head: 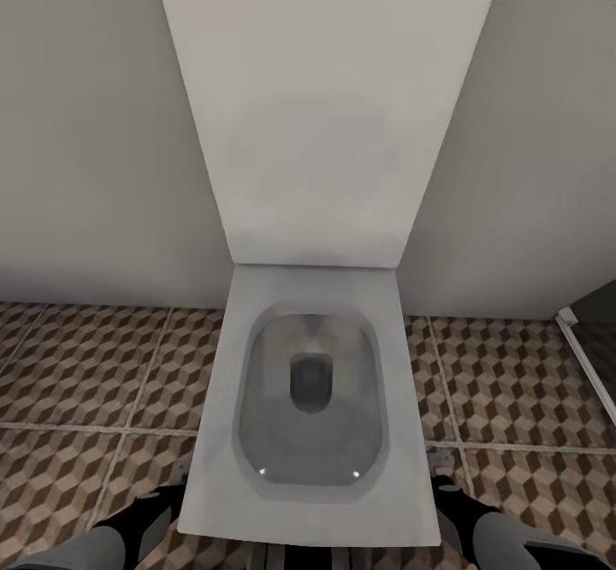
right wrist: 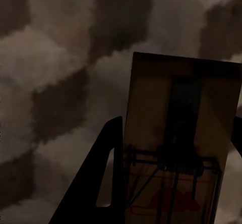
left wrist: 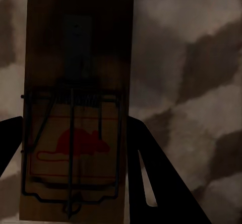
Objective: Take the four mousetraps from the cabinet in the bathroom and place them on the bathroom floor. Make sure all four end up on the same floor surface, and ensure that at least two of them are either under or directly next to the same bathroom sink.
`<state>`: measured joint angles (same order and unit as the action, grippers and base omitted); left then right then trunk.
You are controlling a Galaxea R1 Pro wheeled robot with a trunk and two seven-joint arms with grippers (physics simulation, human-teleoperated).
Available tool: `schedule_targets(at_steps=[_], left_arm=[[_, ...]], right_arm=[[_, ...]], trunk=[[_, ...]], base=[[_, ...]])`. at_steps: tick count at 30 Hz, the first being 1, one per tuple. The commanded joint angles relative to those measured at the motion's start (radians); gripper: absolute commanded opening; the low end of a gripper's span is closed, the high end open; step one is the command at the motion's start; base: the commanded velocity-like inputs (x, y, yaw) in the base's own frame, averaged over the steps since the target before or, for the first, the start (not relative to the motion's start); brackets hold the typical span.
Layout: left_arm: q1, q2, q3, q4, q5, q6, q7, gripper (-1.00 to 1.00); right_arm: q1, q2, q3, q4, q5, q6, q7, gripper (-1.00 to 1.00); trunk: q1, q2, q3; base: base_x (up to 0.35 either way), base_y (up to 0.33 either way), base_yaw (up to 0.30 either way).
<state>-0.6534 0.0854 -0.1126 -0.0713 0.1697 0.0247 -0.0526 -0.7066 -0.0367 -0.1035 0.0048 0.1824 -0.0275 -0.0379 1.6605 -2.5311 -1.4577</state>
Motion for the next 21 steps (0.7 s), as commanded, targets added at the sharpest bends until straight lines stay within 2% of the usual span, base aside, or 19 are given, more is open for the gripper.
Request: schedule_targets(at_steps=[1, 7, 21], left_arm=[[0.0, 0.001, -0.008, 0.001, 0.007, -0.004, -0.002, -1.0], [0.0, 0.001, -0.008, 0.022, 0.008, -0.031, -0.002, -1.0], [0.0, -0.001, -0.008, 0.027, 0.008, -0.035, -0.002, -1.0]], right_arm=[[-0.001, 0.001, -0.008, 0.002, 0.008, -0.003, -0.002, -1.0], [-0.001, 0.002, -0.008, 0.016, 0.009, -0.006, -0.002, -1.0], [0.009, 0.004, -0.008, 0.026, 0.009, -0.005, -0.002, -1.0]], trunk=[[0.0, 0.0, -0.001], [0.0, 0.0, -0.001], [0.0, 0.0, -0.001]], base=[[0.0, 0.0, 0.0], [0.0, 0.0, 0.0], [0.0, 0.0, 0.0]])
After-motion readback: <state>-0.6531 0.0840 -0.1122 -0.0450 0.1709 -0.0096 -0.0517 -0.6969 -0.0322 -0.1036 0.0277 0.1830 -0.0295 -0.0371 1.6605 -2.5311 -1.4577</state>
